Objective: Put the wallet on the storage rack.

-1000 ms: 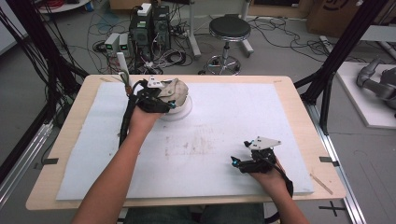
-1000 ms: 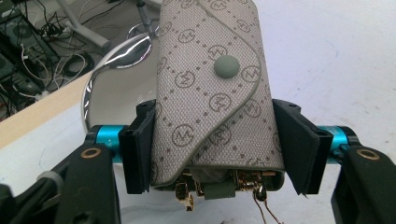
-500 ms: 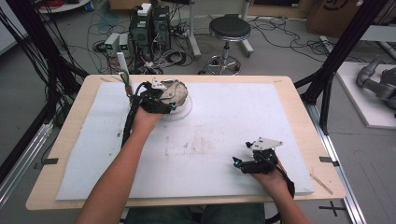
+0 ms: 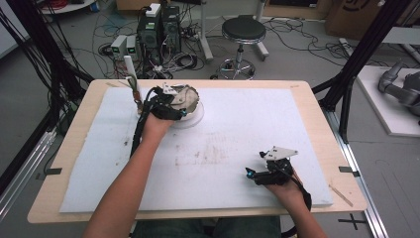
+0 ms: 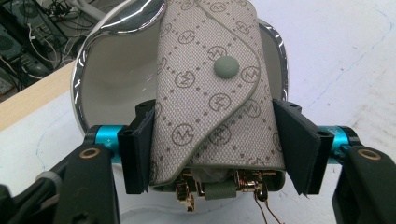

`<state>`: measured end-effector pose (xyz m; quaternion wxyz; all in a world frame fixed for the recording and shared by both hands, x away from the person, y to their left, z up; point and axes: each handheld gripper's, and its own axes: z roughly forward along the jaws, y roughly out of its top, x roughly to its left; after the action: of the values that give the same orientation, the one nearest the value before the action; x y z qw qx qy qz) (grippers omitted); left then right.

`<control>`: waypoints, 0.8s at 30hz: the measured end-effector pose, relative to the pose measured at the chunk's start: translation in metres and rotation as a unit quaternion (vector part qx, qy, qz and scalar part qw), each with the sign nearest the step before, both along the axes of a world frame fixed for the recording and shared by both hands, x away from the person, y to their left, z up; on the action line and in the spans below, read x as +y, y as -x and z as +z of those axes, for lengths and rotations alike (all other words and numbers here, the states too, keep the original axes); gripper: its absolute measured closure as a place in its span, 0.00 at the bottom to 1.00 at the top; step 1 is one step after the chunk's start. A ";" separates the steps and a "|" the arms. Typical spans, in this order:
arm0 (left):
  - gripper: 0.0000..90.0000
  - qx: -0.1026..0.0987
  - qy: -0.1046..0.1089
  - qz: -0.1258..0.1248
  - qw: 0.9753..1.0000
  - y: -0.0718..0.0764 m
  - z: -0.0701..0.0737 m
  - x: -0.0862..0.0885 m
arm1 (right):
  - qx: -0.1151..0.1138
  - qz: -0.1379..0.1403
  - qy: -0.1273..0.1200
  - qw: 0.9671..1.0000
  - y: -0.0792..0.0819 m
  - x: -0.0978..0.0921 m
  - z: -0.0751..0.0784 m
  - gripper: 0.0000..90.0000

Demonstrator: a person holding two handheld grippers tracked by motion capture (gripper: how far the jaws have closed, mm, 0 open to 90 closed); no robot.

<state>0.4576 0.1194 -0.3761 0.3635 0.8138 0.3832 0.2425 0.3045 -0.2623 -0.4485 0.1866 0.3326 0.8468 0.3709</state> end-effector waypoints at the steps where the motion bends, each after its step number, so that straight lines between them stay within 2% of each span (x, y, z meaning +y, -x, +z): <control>1: 0.39 0.000 -0.002 0.001 1.000 0.000 0.000 0.000 | 0.000 0.000 0.000 1.000 0.000 0.000 0.000 0.22; 6: 0.37 -0.002 -0.001 0.002 1.000 -0.001 -0.001 -0.001 | 0.000 -0.001 0.000 1.000 0.000 0.000 0.000 0.22; 8: 0.37 -0.006 -0.010 0.000 1.000 -0.001 -0.001 -0.001 | 0.000 -0.001 0.000 1.000 0.000 0.000 0.000 0.22; 11: 0.30 -0.017 -0.008 0.010 1.000 -0.002 -0.002 -0.002 | 0.003 0.000 0.000 1.000 0.000 0.000 -0.001 0.22; 14: 0.29 -0.022 -0.011 0.010 1.000 -0.001 -0.001 -0.002 | 0.002 -0.002 0.000 1.000 0.001 0.000 0.000 0.22; 17: 0.26 -0.030 -0.003 0.014 0.999 0.000 0.002 0.000 | 0.001 -0.002 0.000 1.000 0.001 0.000 0.000 0.22; 24: 0.21 -0.034 0.020 0.007 0.999 0.004 0.008 0.004 | -0.002 0.000 0.000 1.000 0.001 0.001 0.000 0.22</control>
<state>0.4534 0.1233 -0.3680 0.3911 0.7948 0.3808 0.2650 0.3037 -0.2613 -0.4484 0.1886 0.3319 0.8462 0.3718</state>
